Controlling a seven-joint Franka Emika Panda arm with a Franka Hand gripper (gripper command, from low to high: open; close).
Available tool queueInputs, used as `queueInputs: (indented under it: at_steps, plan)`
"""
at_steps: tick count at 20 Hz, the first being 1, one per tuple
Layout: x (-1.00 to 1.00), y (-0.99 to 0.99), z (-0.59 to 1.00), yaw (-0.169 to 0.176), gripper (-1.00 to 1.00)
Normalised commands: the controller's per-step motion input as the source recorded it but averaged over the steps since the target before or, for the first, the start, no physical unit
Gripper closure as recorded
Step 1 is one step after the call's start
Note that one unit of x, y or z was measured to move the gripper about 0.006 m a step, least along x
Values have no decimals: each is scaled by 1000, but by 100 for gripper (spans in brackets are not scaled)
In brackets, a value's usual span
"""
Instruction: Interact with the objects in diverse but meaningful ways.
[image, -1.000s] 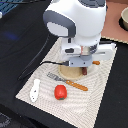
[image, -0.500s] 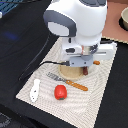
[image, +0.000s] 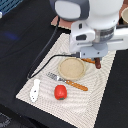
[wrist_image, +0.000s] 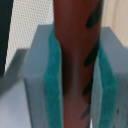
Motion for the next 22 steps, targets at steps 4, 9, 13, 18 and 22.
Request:
queueInputs:
  at_steps: [4,9,13,18,22]
  plan:
    - [-983,-249,-549,48,100]
    - [-1000,-422,-717,21,100]
    - [-989,-469,-632,10,100]
    - [-969,-322,-186,0,100]
    - [-943,-78,149,0,100]
